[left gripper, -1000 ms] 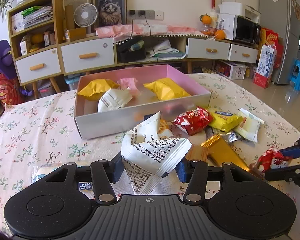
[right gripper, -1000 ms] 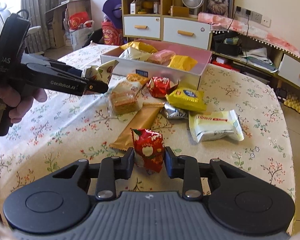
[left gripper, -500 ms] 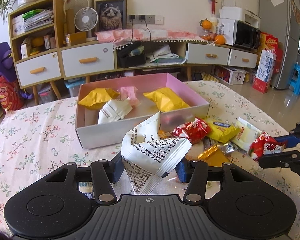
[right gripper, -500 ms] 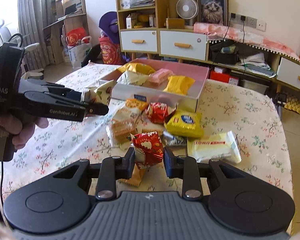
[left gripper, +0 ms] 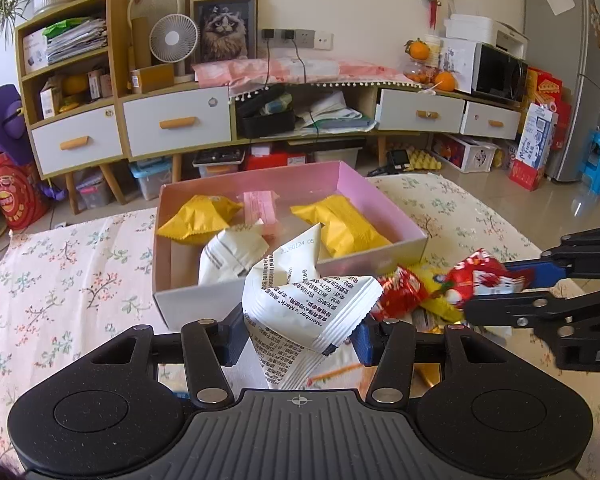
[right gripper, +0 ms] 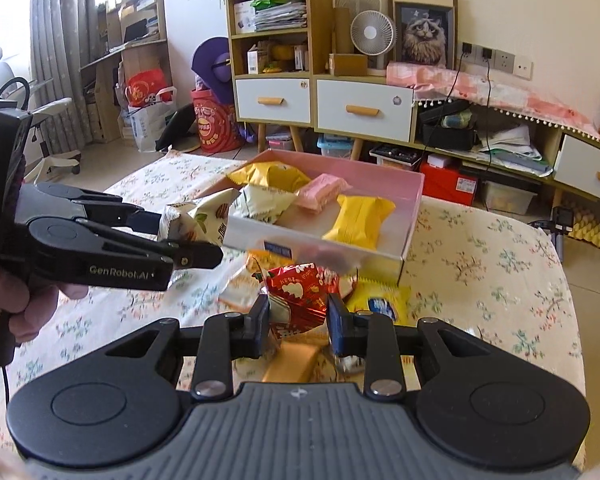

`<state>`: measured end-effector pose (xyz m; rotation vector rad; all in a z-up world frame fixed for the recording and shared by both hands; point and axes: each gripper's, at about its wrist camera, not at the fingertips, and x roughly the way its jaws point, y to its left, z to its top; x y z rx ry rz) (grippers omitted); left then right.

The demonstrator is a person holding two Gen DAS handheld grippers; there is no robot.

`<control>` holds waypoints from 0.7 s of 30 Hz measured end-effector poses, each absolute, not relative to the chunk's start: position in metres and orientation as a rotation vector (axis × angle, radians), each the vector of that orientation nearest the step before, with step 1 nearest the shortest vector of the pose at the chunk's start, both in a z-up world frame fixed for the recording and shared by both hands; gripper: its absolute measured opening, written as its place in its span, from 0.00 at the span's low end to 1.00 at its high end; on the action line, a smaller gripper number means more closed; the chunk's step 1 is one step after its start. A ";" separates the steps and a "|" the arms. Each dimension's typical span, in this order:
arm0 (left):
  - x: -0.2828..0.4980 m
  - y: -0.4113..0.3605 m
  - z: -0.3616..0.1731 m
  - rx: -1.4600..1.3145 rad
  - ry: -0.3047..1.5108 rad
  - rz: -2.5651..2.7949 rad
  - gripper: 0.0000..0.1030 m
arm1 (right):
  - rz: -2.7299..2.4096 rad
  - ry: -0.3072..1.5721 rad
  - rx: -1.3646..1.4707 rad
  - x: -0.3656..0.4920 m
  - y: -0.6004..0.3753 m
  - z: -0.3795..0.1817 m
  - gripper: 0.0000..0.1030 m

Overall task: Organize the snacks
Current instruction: 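Carry the white triangular pack and red wrapper into the pink box with both tools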

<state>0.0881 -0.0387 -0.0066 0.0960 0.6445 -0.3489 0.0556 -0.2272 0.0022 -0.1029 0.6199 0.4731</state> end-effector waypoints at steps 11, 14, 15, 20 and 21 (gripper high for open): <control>0.119 -0.038 0.000 0.041 0.650 -0.308 0.48 | 0.406 0.621 -0.022 0.092 -0.226 0.004 0.26; 0.131 -0.042 -0.001 0.038 0.655 -0.305 0.48 | 0.391 0.633 -0.011 0.102 -0.225 0.002 0.26; 0.135 -0.044 -0.002 0.037 0.656 -0.306 0.48 | 0.384 0.635 -0.014 0.106 -0.224 0.001 0.26; 0.153 -0.054 -0.005 0.041 0.664 -0.331 0.48 | 0.347 0.641 -0.010 0.124 -0.222 -0.001 0.26; 0.157 -0.056 -0.006 0.049 0.664 -0.338 0.48 | 0.337 0.642 -0.007 0.129 -0.222 -0.002 0.26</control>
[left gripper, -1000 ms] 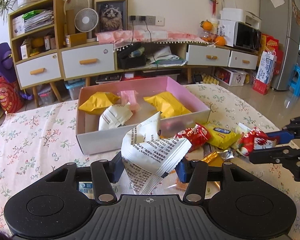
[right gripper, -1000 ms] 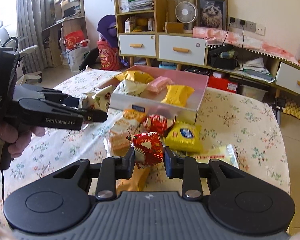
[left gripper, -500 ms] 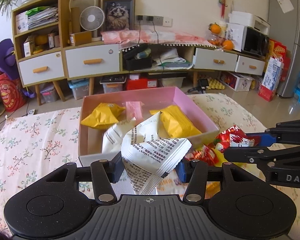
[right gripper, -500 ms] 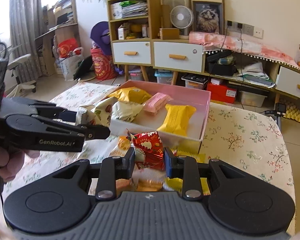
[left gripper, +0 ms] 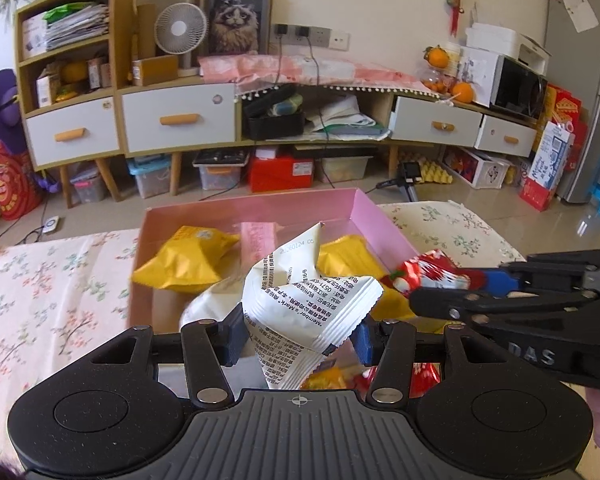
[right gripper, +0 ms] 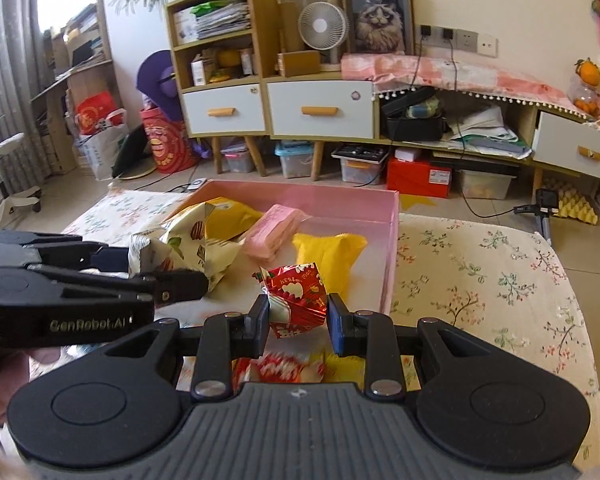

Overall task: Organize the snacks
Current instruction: 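Carry the white triangular pack and red wrapper into the pink box with both tools, then open both tools over the box to release the packs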

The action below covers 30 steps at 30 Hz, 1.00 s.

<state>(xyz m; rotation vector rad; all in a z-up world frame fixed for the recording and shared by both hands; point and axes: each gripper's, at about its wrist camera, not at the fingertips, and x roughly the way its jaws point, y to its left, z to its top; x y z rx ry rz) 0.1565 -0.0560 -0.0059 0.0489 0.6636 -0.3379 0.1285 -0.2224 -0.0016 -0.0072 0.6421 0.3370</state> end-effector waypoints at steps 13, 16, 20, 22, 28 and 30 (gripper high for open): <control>0.184 -0.067 -0.029 0.082 0.719 -0.366 0.33 | 0.258 0.683 -0.016 0.157 -0.227 -0.017 0.26; 0.184 -0.066 -0.033 0.075 0.733 -0.371 0.36 | 0.260 0.691 -0.022 0.159 -0.227 -0.018 0.27; 0.183 -0.064 -0.032 0.069 0.732 -0.371 0.49 | 0.265 0.693 -0.012 0.159 -0.228 -0.018 0.32; 0.182 -0.063 -0.030 0.059 0.732 -0.375 0.51 | 0.275 0.686 -0.005 0.158 -0.229 -0.016 0.36; 0.179 -0.059 -0.024 0.053 0.731 -0.370 0.61 | 0.260 0.669 -0.001 0.156 -0.233 -0.010 0.47; 0.177 -0.058 -0.023 0.054 0.731 -0.366 0.64 | 0.255 0.667 0.005 0.154 -0.236 -0.008 0.49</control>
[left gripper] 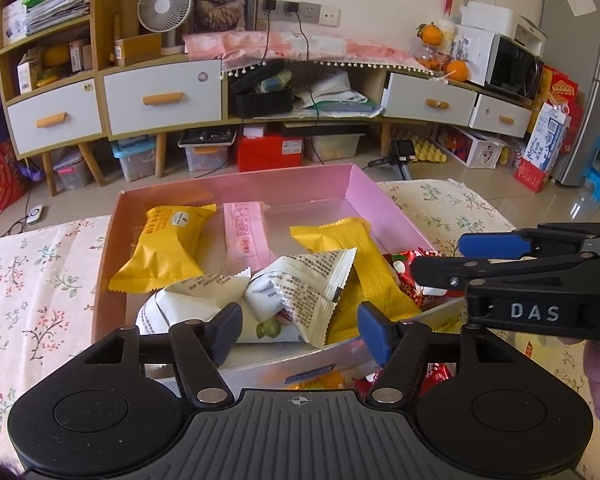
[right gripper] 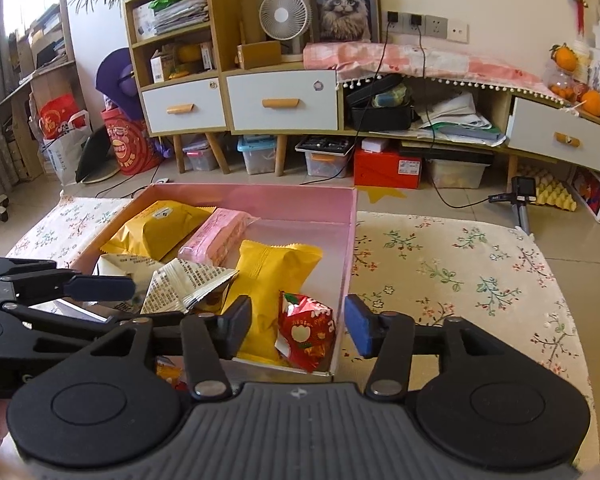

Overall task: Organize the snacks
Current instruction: 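Open both tools over the box to release the packs, then withdraw both open tools from the box toward the remaining snacks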

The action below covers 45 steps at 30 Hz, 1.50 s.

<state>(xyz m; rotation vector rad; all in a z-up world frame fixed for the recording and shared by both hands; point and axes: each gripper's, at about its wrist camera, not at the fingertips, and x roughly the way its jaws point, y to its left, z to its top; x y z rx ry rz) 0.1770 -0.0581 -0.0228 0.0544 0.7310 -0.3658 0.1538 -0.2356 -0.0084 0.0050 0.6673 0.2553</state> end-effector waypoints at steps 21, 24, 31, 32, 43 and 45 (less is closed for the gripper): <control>0.136 -0.043 0.004 0.070 0.728 -0.351 0.90 | 0.222 0.631 -0.022 0.118 -0.247 0.019 0.76; 0.125 -0.040 0.008 0.080 0.731 -0.353 0.92 | 0.225 0.625 -0.030 0.111 -0.246 0.022 0.82; 0.100 -0.031 0.015 0.115 0.731 -0.353 0.95 | 0.232 0.622 -0.054 0.097 -0.242 0.025 0.91; 0.096 -0.030 0.016 0.118 0.732 -0.353 0.95 | 0.232 0.624 -0.058 0.095 -0.241 0.025 0.91; 0.068 -0.011 0.016 0.120 0.732 -0.367 0.96 | 0.249 0.636 -0.080 0.072 -0.229 0.023 0.96; 0.065 -0.008 0.013 0.119 0.737 -0.371 0.96 | 0.255 0.639 -0.079 0.067 -0.227 0.020 0.96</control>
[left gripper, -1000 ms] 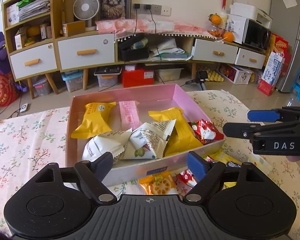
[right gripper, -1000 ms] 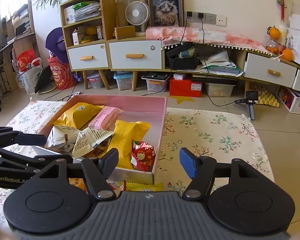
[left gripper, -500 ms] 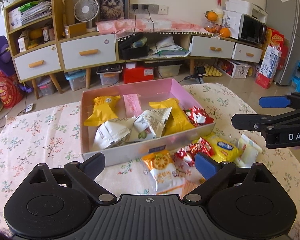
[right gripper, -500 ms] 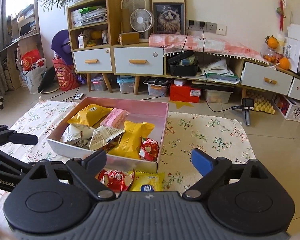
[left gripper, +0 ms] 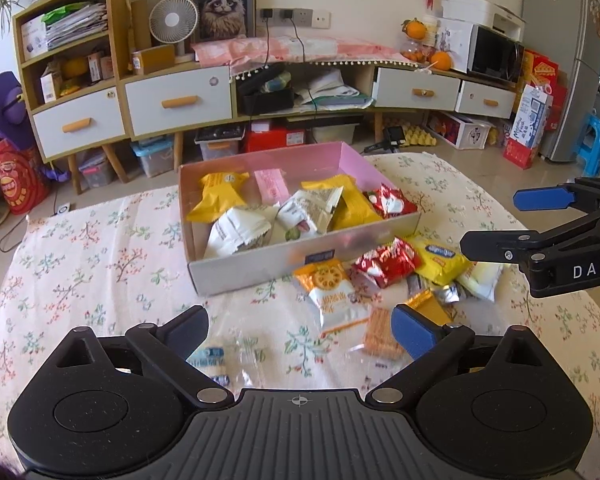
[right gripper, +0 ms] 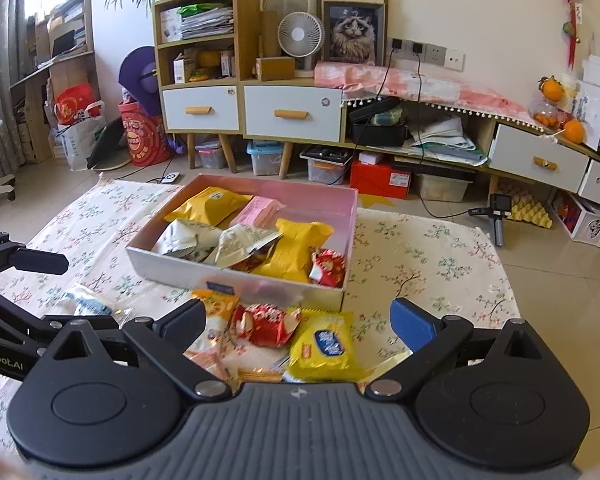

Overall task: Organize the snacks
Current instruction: 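Withdraw both open tools from the box toward the remaining snacks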

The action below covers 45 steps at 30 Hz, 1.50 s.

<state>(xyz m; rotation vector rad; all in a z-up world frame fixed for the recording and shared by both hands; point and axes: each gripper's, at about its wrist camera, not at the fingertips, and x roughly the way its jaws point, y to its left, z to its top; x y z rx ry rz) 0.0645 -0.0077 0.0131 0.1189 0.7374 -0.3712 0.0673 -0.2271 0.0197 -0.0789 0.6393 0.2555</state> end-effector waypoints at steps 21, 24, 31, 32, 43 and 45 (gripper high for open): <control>0.029 0.046 -0.014 0.129 0.755 -0.370 0.96 | 0.328 0.660 -0.157 0.031 -0.211 -0.008 0.97; 0.026 0.052 -0.017 0.128 0.753 -0.372 0.96 | 0.333 0.665 -0.161 0.026 -0.212 -0.011 0.97; 0.027 0.060 -0.029 0.147 0.746 -0.373 0.96 | 0.334 0.672 -0.177 0.019 -0.216 -0.019 0.99; 0.028 0.062 -0.032 0.159 0.742 -0.374 0.96 | 0.334 0.677 -0.177 0.019 -0.216 -0.020 0.99; 0.062 0.082 -0.053 0.295 0.749 -0.376 0.96 | 0.348 0.675 -0.188 0.026 -0.206 -0.027 0.99; 0.070 0.083 -0.052 0.308 0.766 -0.399 0.96 | 0.374 0.670 -0.197 0.029 -0.200 -0.027 0.98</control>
